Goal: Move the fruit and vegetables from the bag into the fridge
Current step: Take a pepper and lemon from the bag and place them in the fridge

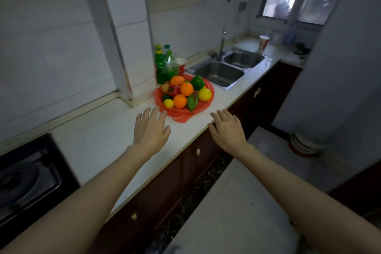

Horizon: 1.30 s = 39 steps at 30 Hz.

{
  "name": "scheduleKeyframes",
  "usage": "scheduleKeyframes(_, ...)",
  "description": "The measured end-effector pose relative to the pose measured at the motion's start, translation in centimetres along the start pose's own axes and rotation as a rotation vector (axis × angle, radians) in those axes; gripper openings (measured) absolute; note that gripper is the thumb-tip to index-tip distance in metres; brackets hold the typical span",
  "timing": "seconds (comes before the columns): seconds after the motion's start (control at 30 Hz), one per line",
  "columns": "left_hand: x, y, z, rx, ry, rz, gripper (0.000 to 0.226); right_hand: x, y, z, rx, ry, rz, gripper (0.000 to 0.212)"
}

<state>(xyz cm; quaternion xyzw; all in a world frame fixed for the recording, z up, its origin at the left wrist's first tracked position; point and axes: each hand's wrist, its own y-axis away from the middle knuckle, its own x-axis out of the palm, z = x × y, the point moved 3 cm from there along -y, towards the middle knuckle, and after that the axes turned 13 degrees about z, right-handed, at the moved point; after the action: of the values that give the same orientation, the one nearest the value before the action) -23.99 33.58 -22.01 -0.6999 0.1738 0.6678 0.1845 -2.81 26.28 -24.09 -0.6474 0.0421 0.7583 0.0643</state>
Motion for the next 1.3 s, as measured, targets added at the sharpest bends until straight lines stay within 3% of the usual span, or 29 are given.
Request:
scheduleKeyframes(0.4, 6.1, -20.2, -6.9, 0.177, 0.056, 0.065, 0.049, 1.0, -11.1, -12.4, 0.144, -0.042, 0.025, 0.047)
scheduleKeyframes(0.6, 9.6, -27.9, -9.9, 0.078, 0.046, 0.085, 0.051, 3.4, -18.4, -19.8, 0.098, -0.046, 0.095, 0.048)
scheduleKeyframes(0.83, 12.2, -32.3, -12.8, -0.122, 0.111, 0.106, 0.055, 4.5, -26.9, -25.6, -0.081, -0.029, 0.196, 0.049)
scheduleKeyframes(1.3, 18.1, -42.6, -15.4, -0.341, 0.225, 0.196, 0.072, 8.4, -40.4, -26.8, -0.282, -0.042, 0.290, 0.050)
